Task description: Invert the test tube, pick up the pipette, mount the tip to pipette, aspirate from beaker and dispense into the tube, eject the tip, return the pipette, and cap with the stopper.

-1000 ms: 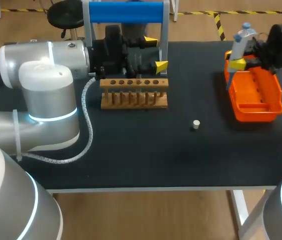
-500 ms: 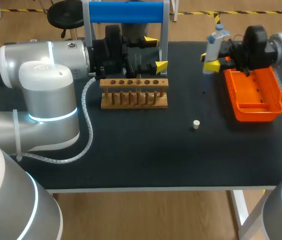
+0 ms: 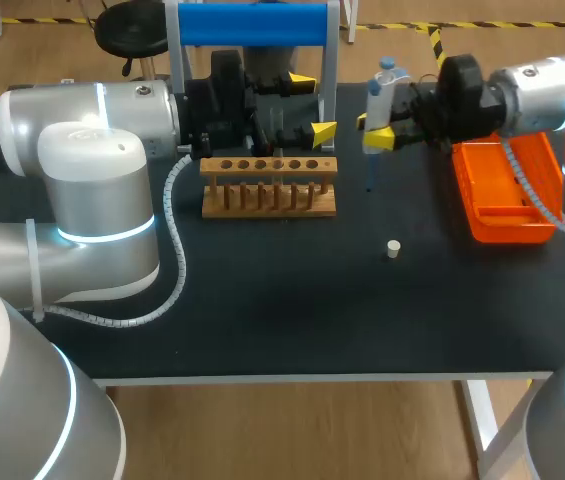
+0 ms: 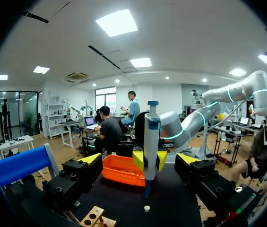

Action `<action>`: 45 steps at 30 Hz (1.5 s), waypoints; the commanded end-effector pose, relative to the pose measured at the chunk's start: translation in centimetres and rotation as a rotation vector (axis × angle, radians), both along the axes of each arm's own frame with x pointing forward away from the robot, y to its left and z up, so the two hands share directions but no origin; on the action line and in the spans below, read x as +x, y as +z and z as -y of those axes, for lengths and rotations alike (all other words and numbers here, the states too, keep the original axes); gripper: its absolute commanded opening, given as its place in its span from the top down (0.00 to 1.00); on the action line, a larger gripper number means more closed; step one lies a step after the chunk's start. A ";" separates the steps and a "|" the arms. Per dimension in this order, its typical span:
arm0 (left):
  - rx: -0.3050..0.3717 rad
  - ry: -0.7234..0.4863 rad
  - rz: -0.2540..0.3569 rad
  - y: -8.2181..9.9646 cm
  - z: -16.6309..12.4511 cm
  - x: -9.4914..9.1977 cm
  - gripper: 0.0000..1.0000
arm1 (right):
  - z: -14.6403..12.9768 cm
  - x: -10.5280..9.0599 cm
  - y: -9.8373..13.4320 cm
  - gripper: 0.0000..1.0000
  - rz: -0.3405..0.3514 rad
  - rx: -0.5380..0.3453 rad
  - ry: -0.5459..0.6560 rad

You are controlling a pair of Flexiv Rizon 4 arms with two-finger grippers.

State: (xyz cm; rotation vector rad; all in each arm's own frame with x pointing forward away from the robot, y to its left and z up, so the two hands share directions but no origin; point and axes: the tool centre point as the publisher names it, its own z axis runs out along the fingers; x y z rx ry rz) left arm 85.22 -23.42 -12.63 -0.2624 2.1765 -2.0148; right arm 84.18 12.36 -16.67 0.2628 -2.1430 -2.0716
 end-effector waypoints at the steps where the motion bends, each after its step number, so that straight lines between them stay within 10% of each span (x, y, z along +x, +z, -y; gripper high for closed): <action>1: -0.002 0.000 0.001 -0.1 0.0 0.0 0.00 | -1.6 0.5 -0.2 1.00 -0.002 0.000 0.018; 44: -0.002 0.000 0.001 -0.1 0.0 0.0 0.00 | -7.7 0.5 -0.5 1.00 -0.022 0.048 -0.002; 45: -0.002 0.000 0.001 -0.1 0.0 0.0 0.19 | -7.8 0.5 -0.5 1.00 -0.021 0.048 -0.003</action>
